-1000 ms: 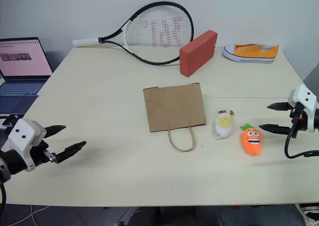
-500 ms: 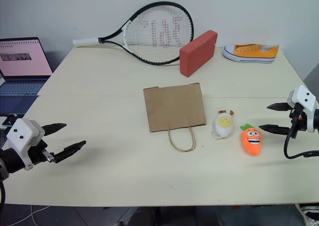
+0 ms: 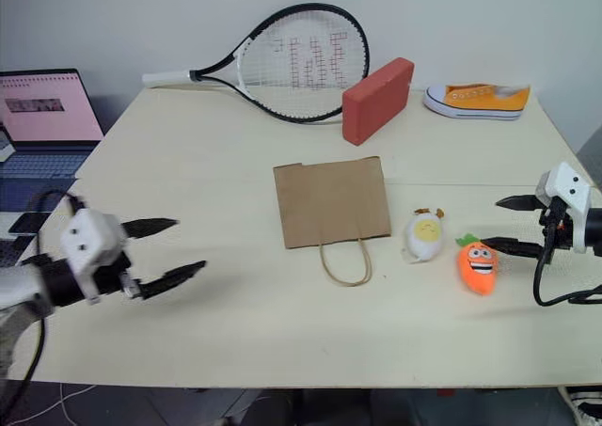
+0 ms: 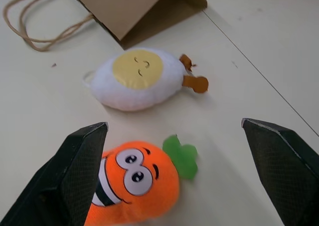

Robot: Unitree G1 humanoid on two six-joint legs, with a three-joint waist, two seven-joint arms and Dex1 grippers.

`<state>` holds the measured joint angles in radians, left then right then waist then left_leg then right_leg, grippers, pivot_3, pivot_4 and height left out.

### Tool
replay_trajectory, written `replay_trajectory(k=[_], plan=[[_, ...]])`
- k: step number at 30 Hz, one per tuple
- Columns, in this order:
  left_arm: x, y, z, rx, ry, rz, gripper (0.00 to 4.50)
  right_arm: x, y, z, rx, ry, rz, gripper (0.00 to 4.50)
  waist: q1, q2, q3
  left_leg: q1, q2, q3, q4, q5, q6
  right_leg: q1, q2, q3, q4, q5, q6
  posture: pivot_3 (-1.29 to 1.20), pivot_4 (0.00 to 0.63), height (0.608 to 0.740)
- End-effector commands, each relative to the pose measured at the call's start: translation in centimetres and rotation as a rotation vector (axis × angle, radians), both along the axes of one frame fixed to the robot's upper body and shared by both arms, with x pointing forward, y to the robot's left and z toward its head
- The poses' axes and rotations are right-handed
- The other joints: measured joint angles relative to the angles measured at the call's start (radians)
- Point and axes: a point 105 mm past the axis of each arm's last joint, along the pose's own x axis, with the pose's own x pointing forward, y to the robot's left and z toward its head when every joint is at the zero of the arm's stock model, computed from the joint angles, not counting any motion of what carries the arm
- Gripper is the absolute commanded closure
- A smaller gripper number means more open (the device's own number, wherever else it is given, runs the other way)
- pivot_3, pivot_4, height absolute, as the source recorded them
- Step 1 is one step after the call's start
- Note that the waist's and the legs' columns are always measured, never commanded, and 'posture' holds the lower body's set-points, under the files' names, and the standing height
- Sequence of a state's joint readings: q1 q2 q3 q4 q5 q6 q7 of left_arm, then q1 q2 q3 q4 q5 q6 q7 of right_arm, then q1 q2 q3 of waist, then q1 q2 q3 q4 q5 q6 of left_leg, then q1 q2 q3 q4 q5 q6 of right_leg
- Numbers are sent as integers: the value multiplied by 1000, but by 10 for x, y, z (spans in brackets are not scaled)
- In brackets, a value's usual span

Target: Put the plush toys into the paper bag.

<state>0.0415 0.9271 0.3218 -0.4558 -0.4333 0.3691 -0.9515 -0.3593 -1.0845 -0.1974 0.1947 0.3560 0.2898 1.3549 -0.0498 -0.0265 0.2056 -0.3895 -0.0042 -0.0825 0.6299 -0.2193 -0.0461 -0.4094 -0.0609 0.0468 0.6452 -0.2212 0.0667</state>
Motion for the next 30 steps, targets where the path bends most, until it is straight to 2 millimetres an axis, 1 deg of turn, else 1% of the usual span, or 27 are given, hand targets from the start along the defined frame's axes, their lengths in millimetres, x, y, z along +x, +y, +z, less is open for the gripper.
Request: replay_trajectory(k=[1,4,7,11,14,18,20,24,27,30], plan=[[-1,-40,-5,60,-12,-166,59,-17,23,18,1,-43,85,0,6,0,0,0,0,0,0,0,0,0,0,0,0,0,0,0,150,740],[3,-67,-11,61,-14,-260,59,-31,42,20,10,-44,128,0,12,0,0,0,1,0,0,0,0,0,2,0,0,1,1,0,150,740],[10,-96,-26,63,-13,-362,59,-46,68,20,50,-38,177,0,17,1,-1,0,1,0,1,0,0,0,2,0,0,1,2,0,150,740],[24,-120,-46,61,-22,-410,59,-64,90,10,72,-7,186,0,20,-1,-1,0,1,-1,1,0,0,1,3,0,-1,1,1,0,150,740],[31,-134,-60,76,-37,-450,59,-74,100,0,76,27,181,0,23,-1,-1,-1,1,-1,2,0,0,1,3,0,-2,1,1,0,150,740],[46,-146,-69,96,-88,-462,59,-81,110,-5,106,34,168,0,23,-1,-1,-3,0,-2,3,0,0,1,3,0,-2,1,1,0,150,740],[50,-151,-71,100,-107,-471,59,-84,114,-6,119,39,169,0,22,-1,-1,-3,1,-3,4,0,0,1,3,0,-2,1,1,0,150,740],[54,-157,-74,93,-125,-484,59,-87,115,-9,116,49,166,0,24,-1,-1,-3,0,-3,4,0,0,1,3,0,-2,1,1,0,150,740],[58,-162,-74,74,-132,-480,59,-88,115,-9,120,51,162,0,24,-1,-1,-3,0,-3,4,0,0,1,3,0,-2,3,5,0,150,740],[61,-166,-74,66,-139,-480,59,-89,118,-11,127,53,165,0,24,-1,-1,-3,0,-3,4,0,0,1,3,0,-2,3,5,0,150,740]])
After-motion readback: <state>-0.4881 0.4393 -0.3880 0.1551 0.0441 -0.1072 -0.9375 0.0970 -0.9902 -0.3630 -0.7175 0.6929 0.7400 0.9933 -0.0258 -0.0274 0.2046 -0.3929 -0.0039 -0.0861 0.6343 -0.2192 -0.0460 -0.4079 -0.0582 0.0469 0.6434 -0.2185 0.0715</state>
